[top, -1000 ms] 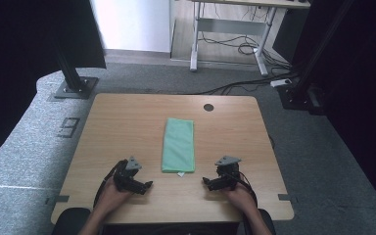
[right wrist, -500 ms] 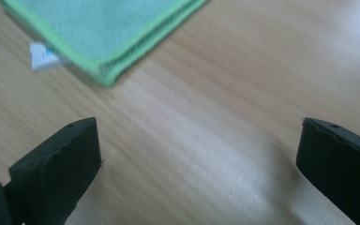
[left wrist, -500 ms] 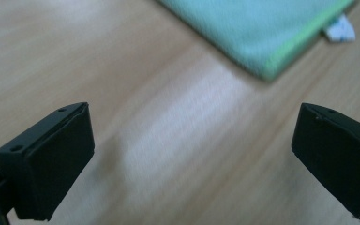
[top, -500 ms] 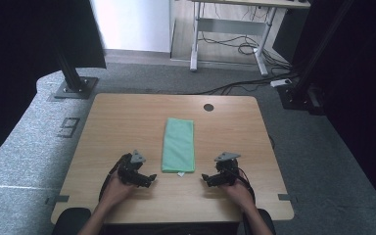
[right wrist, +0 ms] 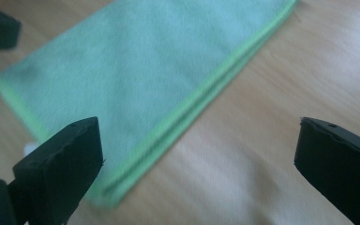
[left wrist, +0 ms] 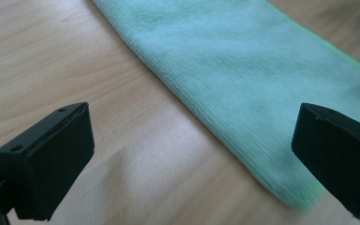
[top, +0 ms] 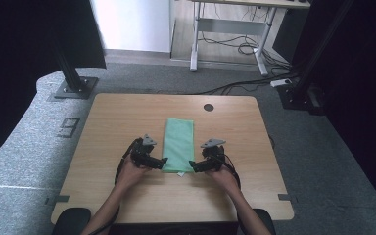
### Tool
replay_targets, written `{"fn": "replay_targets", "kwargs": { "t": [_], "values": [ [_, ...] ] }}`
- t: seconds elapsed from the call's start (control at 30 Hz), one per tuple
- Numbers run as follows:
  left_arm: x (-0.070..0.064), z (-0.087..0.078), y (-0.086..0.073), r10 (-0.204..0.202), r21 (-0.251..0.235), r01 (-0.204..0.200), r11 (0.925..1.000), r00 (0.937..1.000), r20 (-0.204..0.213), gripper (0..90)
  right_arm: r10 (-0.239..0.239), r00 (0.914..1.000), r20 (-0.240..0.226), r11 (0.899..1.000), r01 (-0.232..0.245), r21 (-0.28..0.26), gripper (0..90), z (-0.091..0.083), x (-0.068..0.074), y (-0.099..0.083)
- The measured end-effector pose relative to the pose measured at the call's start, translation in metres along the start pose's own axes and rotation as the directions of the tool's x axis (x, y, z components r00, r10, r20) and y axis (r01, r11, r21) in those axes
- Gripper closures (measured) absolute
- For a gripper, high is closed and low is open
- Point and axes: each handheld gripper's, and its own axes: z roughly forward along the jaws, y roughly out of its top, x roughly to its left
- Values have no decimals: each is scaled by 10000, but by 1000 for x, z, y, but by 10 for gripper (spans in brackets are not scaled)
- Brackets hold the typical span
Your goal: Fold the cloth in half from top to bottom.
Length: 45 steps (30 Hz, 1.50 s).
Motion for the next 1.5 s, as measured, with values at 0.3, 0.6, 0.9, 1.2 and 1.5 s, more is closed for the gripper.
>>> {"fn": "replay_targets", "kwargs": {
  "t": [0.3,0.6,0.9,1.2,1.5],
  "values": [
    [0,15,-9,176,375,-164,9992,9993,-318,7,59,9992,399,9991,-76,419,30,26,-2,1],
    [-15,1,-23,355,569,-349,9978,9993,-99,13,-239,9997,32,9982,237,543,36,11,16,-13],
    [-40,-23,-47,348,795,-373,9961,9988,336,13,-573,9976,-379,9965,595,592,39,-9,40,-31],
    [-19,-28,-20,-136,-31,136,9999,9998,-128,43,-721,9947,-726,9958,760,512,40,-20,48,-44],
    [-20,4,-15,351,636,-318,9975,9981,-514,38,-772,9938,-794,9952,816,545,42,-21,47,-44]
  ]
}}
